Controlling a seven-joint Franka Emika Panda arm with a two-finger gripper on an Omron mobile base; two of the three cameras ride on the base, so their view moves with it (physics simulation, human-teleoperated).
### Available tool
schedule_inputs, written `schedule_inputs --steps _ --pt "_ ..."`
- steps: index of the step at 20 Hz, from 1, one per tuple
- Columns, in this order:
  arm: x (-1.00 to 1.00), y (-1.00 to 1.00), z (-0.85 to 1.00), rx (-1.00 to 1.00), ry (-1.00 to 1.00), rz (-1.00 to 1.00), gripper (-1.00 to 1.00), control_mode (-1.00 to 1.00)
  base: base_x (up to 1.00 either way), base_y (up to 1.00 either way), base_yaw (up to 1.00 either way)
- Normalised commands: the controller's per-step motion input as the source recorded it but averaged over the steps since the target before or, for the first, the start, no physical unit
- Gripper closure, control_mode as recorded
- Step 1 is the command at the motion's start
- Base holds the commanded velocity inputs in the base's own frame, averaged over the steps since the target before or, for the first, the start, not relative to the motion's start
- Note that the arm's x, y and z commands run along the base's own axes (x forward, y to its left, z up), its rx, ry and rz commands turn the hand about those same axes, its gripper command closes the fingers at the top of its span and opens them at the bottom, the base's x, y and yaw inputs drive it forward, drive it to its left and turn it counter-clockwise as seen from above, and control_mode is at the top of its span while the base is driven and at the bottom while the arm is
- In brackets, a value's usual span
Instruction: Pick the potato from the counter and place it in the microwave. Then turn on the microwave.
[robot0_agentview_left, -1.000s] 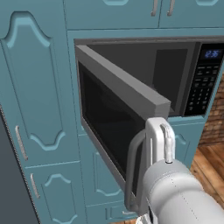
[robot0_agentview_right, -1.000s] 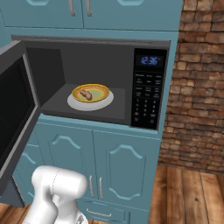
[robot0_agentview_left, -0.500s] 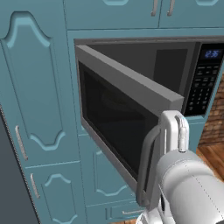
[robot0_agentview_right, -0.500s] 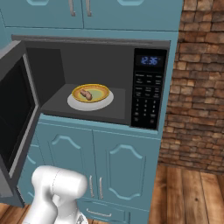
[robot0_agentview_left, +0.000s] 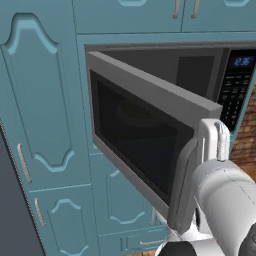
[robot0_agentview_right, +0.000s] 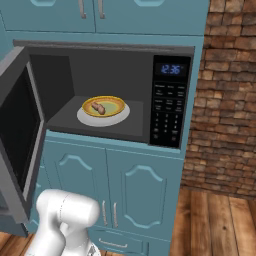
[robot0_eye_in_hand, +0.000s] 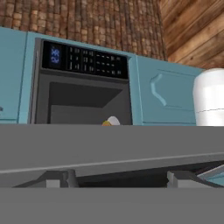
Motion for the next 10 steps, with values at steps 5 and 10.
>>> schedule_inputs --steps 5,10 --pt "0.29 -0.29 -0.03 0.00 0.00 -0.04 -1.00 -1.00 0.00 0.00 0.00" --pt "0.31 -0.29 -0.05 0.00 0.00 -0.03 -1.00 -1.00 0.00 0.00 0.00"
